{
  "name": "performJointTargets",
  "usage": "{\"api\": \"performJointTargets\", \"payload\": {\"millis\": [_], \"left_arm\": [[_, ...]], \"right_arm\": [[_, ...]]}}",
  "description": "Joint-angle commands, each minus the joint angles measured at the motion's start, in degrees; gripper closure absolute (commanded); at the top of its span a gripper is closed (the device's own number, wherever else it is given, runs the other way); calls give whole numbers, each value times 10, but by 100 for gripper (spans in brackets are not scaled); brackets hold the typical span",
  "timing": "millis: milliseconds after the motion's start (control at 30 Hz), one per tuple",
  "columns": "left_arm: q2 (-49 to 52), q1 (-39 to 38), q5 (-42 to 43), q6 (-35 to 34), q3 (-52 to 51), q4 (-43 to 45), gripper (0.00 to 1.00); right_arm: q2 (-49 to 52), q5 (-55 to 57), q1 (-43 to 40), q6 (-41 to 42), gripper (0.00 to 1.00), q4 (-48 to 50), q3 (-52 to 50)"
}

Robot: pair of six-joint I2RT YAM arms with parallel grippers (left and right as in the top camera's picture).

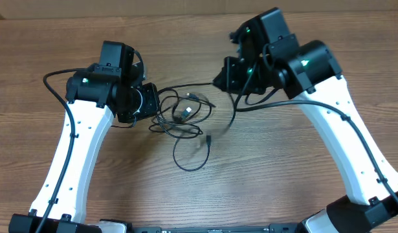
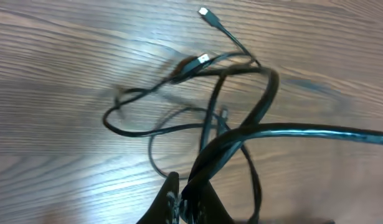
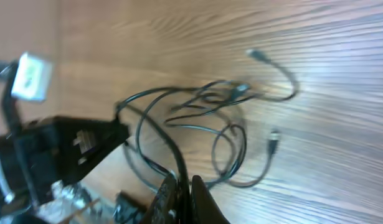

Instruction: Untangle cables

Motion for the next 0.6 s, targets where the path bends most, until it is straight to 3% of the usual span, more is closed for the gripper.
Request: {"api": "performJointTargets", "payload": {"millis": [0,233,267,333,367,400,567], "left_arm": [[2,4,-56,-23,10,1,96],[2,4,20,-46,10,14,96],[2,4,42,-43,11,18,96],[2,4,141,-1,11,48,96],[2,4,167,10,11,59,96],[2,4,179,-4,11,77,96],[2,4,178,-63,11,94,96]], "right_arm": [[-11,51,-9,7,96,-8,17],[-10,55,-9,4,94,-15,16],[-10,55,-9,4,89,-16,16],[-10,51,-7,1,58,-22,16],[-10,39,-6,-18,54,-26,16],[-8,3,0,-73,40,-36,16],[9,-8,24,-89,36,-55,16]]}}
